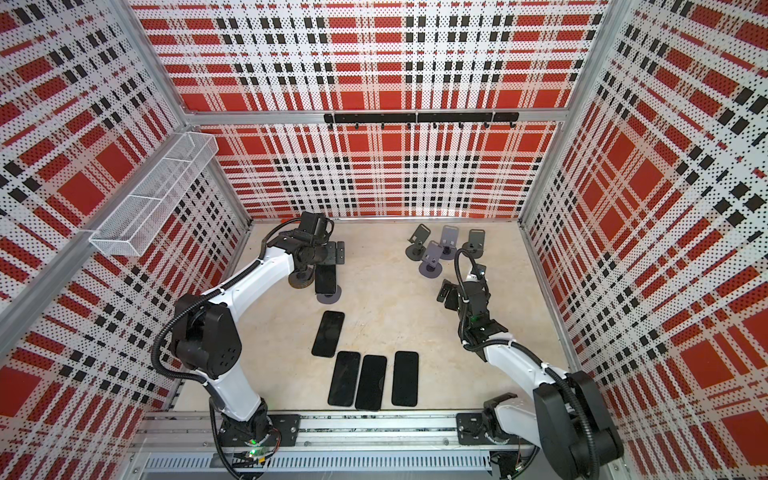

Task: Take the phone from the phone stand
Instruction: 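Position the left gripper over the top edge of the phone on the wood-based stand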

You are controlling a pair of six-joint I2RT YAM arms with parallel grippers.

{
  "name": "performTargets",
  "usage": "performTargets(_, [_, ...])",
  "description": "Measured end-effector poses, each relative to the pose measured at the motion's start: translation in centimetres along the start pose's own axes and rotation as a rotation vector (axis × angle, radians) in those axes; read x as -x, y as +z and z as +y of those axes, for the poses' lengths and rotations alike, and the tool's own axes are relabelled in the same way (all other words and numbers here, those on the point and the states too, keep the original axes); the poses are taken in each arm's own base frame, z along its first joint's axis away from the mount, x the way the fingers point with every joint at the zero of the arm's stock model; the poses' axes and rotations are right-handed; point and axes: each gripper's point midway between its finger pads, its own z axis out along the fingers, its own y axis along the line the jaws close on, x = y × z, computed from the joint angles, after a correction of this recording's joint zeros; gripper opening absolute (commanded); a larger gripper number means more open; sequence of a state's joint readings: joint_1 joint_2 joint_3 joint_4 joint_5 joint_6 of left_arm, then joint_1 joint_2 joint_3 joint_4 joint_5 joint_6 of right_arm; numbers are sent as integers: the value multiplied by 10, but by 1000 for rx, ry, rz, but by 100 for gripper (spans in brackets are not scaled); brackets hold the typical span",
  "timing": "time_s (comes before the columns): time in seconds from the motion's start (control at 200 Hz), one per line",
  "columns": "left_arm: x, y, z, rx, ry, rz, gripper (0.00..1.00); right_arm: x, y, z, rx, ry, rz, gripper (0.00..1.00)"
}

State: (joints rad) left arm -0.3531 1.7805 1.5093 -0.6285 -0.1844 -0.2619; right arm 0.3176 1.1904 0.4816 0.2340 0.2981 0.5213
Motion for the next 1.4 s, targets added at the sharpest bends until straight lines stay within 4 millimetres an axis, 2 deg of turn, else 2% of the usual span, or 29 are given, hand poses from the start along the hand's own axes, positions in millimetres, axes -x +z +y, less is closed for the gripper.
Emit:
performTargets(0.235, [15, 7, -1, 18, -5, -11, 98, -5, 5, -1, -14, -7, 19, 100])
performTargets(0.411, [12, 9, 5, 36, -10, 4, 98, 0, 5, 1, -11, -4, 10, 100])
performTargets(0.817, [11, 10, 4, 27, 3, 12, 98, -1, 6, 1, -15, -7, 18, 100])
performTargets(1.167, [4, 19, 13, 38, 25, 39, 98, -3, 7, 0, -19, -9, 26, 100])
performTargets(1.398, [-6, 30, 9, 18, 43, 74, 99, -3, 7, 0, -19, -9, 27, 100])
